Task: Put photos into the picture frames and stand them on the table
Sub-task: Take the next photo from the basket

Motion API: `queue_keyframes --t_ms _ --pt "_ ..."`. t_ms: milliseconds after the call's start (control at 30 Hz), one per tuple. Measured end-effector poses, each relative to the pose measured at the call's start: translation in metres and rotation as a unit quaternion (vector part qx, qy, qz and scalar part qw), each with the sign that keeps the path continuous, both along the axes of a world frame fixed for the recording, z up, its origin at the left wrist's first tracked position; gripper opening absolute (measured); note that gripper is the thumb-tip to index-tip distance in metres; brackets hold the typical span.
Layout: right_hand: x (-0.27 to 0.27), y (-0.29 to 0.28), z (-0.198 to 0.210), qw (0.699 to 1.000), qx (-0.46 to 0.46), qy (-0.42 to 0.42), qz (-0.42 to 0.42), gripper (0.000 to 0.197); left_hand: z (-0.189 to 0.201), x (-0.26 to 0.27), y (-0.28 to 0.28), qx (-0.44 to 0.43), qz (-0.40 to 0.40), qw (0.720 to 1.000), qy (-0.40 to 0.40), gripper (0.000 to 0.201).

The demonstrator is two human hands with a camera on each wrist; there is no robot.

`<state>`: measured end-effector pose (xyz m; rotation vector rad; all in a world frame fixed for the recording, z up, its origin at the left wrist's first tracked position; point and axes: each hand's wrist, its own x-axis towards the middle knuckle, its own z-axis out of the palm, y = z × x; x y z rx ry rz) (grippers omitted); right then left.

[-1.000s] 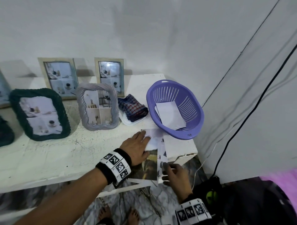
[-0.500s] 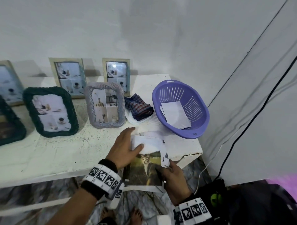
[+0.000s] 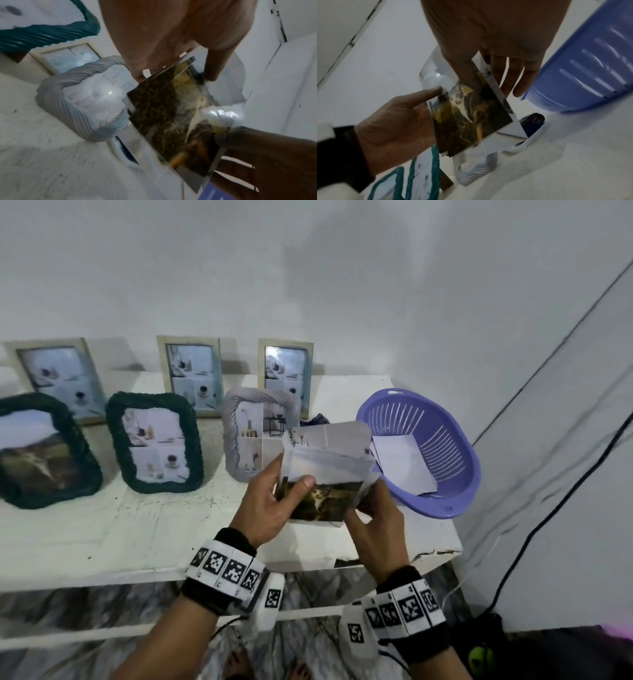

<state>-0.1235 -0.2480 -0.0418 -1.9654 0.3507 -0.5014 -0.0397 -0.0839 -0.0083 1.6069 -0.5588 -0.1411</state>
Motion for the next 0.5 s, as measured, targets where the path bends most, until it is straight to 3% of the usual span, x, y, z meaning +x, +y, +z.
queue_keyframes --t_ms 133,200,267,500 --pt "0.009 0.005 -0.004 0.998 -0.064 0.006 -0.006 0.026 -0.021 0.012 -0.001 0.004 -0.003 0.999 0.048 0.030" --pt "0.012 0.009 -0.009 0.997 -0.074 0.009 -0.013 0.025 -0.032 0.012 -0.002 0.004 0.005 0.996 0.091 0.040" --pt "0.015 0.015 -0.010 0.999 -0.051 0.016 -0.010 0.029 -0.040 0.011 -0.003 -0.009 0.012 0.992 0.126 0.054" --pt "0.021 0.041 -0.022 0.997 0.066 0.012 -0.028 0.032 -0.054 0.006 -0.008 -0.085 0.037 0.985 0.148 0.053"
